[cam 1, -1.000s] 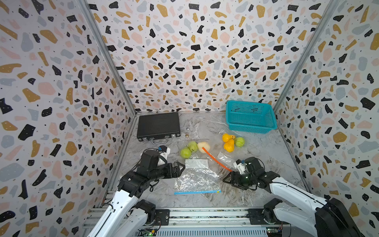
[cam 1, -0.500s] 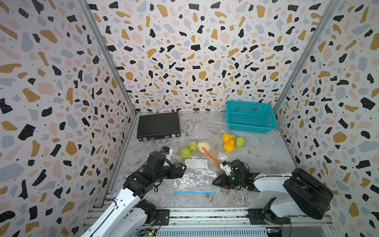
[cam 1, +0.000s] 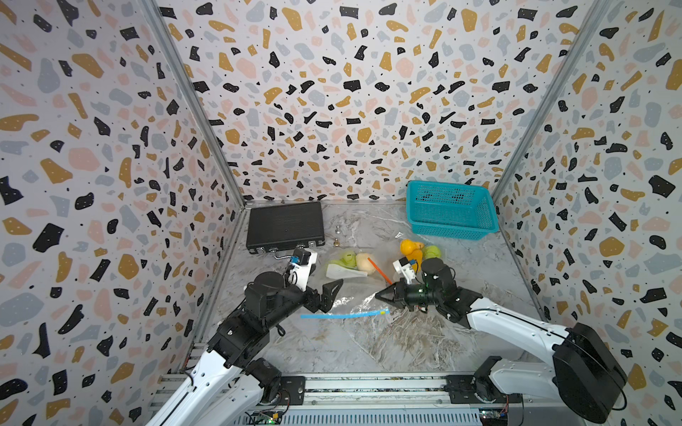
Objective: Open the zip-top bag and take out the pear
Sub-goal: Pick up the zipper food storage bag at the center of the board.
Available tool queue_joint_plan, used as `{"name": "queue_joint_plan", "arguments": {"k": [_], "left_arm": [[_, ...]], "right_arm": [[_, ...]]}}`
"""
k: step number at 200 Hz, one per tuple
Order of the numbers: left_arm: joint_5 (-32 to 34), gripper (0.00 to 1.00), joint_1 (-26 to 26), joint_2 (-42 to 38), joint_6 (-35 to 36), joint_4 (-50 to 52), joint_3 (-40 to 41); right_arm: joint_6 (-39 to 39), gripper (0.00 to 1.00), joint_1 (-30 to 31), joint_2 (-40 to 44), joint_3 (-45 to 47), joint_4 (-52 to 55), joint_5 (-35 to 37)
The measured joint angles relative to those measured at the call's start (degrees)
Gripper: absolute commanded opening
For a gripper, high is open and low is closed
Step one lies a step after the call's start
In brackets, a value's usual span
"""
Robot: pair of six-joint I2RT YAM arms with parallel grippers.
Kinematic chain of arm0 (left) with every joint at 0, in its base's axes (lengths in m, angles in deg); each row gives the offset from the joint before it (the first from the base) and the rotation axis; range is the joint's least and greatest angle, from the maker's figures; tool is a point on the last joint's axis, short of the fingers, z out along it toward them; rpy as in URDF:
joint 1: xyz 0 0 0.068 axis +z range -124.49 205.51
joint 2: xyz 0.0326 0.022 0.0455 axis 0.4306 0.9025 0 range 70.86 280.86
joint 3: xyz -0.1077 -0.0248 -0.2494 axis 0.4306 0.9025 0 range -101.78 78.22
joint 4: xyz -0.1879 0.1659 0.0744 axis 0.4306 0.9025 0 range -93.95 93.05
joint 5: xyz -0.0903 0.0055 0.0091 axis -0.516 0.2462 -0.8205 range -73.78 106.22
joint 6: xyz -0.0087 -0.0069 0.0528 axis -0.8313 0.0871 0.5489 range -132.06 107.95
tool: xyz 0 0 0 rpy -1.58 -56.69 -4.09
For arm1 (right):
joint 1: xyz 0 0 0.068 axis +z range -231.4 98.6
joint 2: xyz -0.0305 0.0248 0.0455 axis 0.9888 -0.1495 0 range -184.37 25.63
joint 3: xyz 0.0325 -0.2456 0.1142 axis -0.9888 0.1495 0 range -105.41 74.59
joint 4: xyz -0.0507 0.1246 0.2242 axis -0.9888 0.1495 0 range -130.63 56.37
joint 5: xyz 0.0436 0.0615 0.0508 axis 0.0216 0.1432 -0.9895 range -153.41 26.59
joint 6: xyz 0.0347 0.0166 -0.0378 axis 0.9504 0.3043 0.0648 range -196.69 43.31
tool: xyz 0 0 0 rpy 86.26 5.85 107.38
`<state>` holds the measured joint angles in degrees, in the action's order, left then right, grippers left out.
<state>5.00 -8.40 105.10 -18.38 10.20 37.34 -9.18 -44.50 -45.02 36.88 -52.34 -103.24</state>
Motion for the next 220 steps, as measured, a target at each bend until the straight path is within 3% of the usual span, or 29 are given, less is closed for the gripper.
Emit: {"name": "queue_joint_plan", "arguments": {"k": [15,34,46,73,127,169,220], "left_arm": [[-2.99,0.99,-1.07,-1.51,7.87,-4.37,1.86],[-6.82,0.90,-1.97,-2.01,16.72,-5.25,2.71],[-8.57,0.85,-2.80,-0.55,21.22,-4.98,2.49],[-8.28,0.84,-7.98,4.52,31.80,-1.84,2.14],[0.96,0.73,-17.46,11.04,45.66,0.55,2.29],[8.61,0.67,-21.88,19.39,50.38,-7.37,3.52],[19.52,0.54,-23.17,28.87,53.90,-20.68,3.52]], "right_arm": [[1.68,0.00,-3.85,-0.76,-2.27,1.38,-2.47],[3.37,0.00,-7.15,-3.06,-4.66,2.64,-5.03],[4.68,0.00,-7.96,-4.66,-5.88,2.84,-6.34],[8.63,0.00,-8.44,-8.02,-8.50,1.29,-9.60],[20.00,0.00,-8.52,-11.58,-8.76,-8.09,-12.13],[25.33,0.00,-8.57,-11.54,-8.70,-13.42,-12.17],[31.45,0.00,-8.57,-11.52,-5.81,-21.88,-11.74]]}}
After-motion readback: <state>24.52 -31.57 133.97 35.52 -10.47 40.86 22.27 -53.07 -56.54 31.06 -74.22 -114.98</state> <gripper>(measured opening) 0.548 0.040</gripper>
